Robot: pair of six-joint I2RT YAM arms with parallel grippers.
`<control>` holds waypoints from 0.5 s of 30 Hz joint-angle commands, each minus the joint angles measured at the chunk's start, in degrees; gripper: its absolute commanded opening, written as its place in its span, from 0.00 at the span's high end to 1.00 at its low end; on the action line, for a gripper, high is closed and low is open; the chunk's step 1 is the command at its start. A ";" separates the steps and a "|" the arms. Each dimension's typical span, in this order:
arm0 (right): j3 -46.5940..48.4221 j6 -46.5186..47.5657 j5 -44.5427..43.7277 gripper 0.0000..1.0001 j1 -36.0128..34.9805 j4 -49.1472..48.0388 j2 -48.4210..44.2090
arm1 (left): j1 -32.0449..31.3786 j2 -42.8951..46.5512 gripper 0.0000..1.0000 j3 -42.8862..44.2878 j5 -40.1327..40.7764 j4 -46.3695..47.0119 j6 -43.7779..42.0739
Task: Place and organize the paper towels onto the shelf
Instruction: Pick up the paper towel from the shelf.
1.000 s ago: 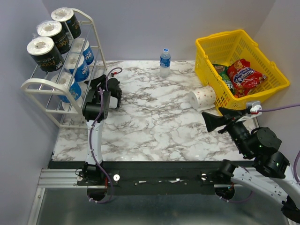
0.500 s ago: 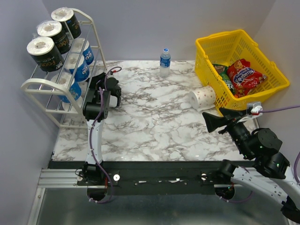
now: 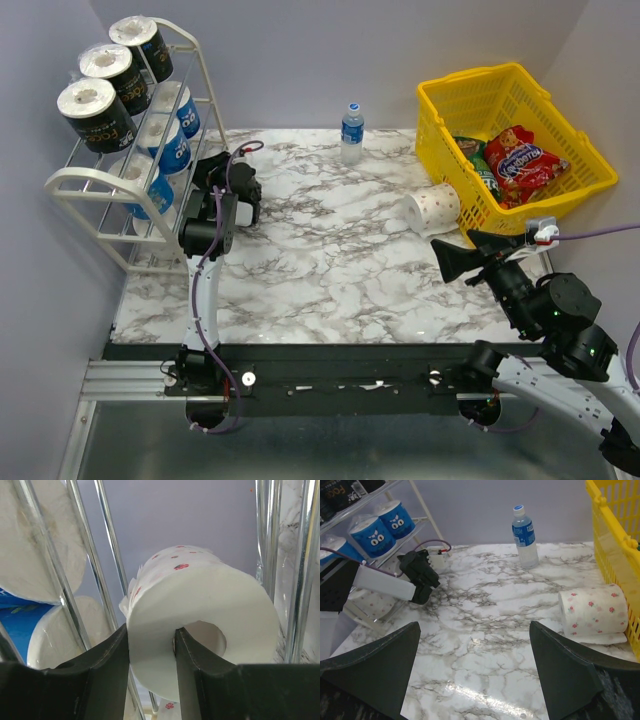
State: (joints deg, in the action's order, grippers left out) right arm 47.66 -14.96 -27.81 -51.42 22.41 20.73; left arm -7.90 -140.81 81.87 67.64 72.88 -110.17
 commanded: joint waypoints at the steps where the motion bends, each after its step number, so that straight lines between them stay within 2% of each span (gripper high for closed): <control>1: -0.46 0.11 -0.84 0.01 0.00 -0.44 0.27 | -1.41 1.59 0.65 0.75 -2.16 19.14 -1.36; 8: -0.29 0.20 -0.84 0.01 0.00 -0.44 0.27 | -4.04 2.03 0.66 1.37 -1.11 17.91 -0.05; 15: -0.46 0.20 -0.58 0.01 0.09 -0.53 0.27 | -7.21 3.87 0.66 1.90 1.62 9.75 7.14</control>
State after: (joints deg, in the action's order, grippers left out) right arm 47.66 -14.96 -27.81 -51.42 22.41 20.73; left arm -13.43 -140.81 82.15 67.64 73.12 -108.38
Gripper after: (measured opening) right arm 0.986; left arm 0.453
